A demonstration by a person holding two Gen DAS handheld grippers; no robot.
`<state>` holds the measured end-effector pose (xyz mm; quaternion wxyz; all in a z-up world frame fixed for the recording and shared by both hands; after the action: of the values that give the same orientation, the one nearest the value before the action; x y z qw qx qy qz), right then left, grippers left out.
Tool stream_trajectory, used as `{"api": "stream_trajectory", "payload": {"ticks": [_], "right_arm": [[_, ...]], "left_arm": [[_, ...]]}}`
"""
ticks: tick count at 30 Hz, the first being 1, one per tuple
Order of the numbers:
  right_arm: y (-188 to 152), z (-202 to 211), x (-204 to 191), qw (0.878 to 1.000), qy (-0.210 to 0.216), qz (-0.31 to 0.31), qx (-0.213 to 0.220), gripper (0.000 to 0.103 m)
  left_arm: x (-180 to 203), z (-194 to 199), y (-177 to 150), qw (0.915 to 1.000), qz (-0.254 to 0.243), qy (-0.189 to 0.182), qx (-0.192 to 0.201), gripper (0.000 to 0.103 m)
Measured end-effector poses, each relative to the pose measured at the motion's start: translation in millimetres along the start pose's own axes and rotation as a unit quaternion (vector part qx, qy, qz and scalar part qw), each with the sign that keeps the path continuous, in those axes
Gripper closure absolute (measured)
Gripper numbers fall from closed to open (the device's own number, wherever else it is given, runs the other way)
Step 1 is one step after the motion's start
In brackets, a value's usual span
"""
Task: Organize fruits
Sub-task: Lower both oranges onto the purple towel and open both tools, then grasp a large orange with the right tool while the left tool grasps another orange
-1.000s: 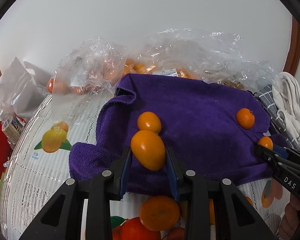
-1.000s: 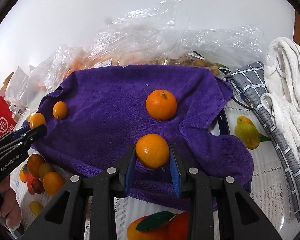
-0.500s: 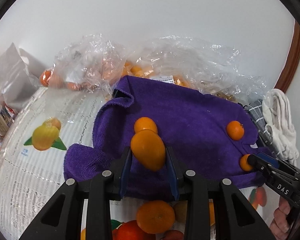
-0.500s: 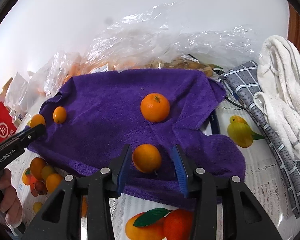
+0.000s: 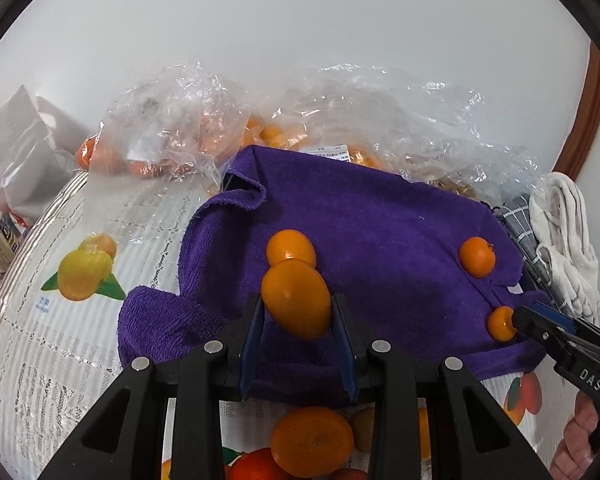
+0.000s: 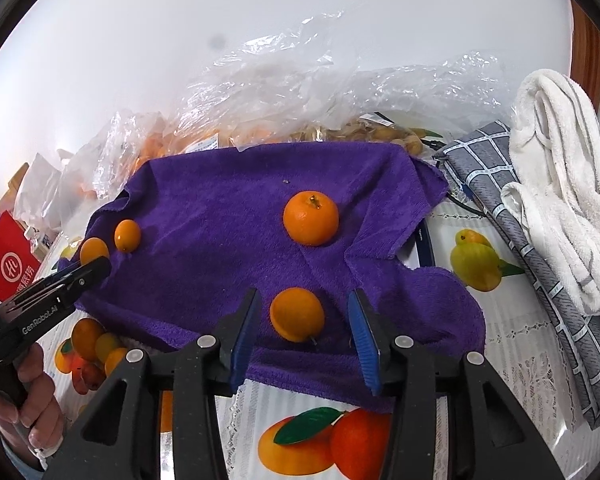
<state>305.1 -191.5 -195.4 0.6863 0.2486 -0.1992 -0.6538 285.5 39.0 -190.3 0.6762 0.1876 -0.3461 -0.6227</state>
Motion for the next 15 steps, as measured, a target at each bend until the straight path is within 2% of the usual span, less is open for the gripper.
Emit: {"api": "stream_trajectory", "payload": {"ticks": [4, 13, 14, 15], "right_arm": [[-0.2, 8.9, -4.3, 1.0, 0.002, 0.006, 0.012, 0.058], [-6.0, 26.5, -16.2, 0.999, -0.007, 0.02, 0.035, 0.058], [-7.9, 29.8, -17.3, 0.999, -0.005, 0.017, 0.037, 0.058], [-9.1, 32.2, -18.1, 0.999, -0.003, 0.017, 0.036, 0.058]], "left_arm": [[-0.2, 1.4, 0.4, 1.0, -0.002, 0.003, 0.003, 0.071], [-8.2, 23.1, 8.4, 0.9987, 0.006, 0.033, 0.038, 0.071], [-9.3, 28.0, 10.8, 0.9985, 0.009, 0.032, 0.044, 0.071], [-9.9, 31.6, 12.4, 0.9983, 0.01, 0.032, 0.047, 0.066]]}}
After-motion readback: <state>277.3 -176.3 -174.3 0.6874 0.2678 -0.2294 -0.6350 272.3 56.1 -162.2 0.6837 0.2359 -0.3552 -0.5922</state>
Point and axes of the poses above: each gripper's, at about its wrist camera, not at the fingertips, and z roughly against the way its jaws point, x to its right, y to its top, the point moved 2 cm from there along -z, roughly the way its jaws point, and after that the axes turned 7 degrees about -y, right-handed, at the moved point
